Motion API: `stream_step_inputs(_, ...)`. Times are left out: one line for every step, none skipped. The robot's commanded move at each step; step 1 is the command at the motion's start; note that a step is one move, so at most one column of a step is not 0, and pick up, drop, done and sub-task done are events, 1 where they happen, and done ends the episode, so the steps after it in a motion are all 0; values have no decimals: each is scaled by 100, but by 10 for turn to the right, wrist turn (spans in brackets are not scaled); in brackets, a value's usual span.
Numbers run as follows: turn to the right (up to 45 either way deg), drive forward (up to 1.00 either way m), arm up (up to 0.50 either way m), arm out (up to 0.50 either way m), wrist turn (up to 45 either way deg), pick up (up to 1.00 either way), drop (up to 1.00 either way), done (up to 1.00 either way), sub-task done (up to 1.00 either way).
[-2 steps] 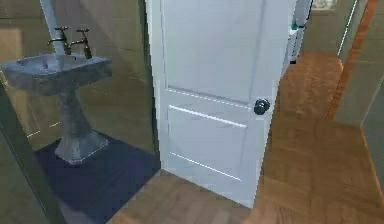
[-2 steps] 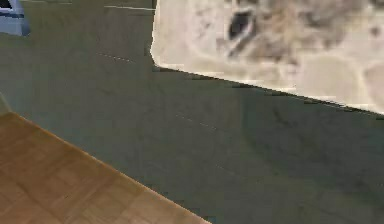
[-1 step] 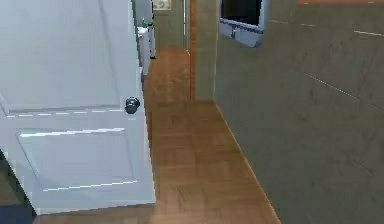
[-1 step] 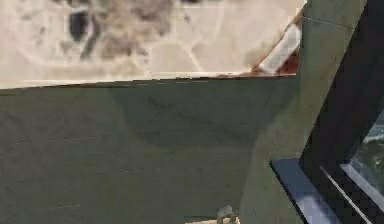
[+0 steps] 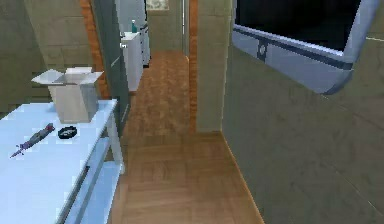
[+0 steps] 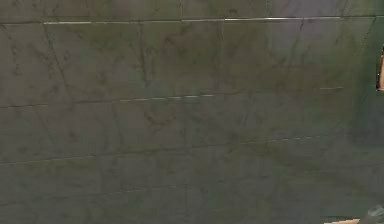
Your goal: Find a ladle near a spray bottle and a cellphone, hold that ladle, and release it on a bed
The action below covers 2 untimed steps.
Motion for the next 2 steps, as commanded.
stream_step_inputs(150,0,0,0,0,0,0,0,0)
stream_step_inputs(30,0,0,0,0,0,0,0,0)
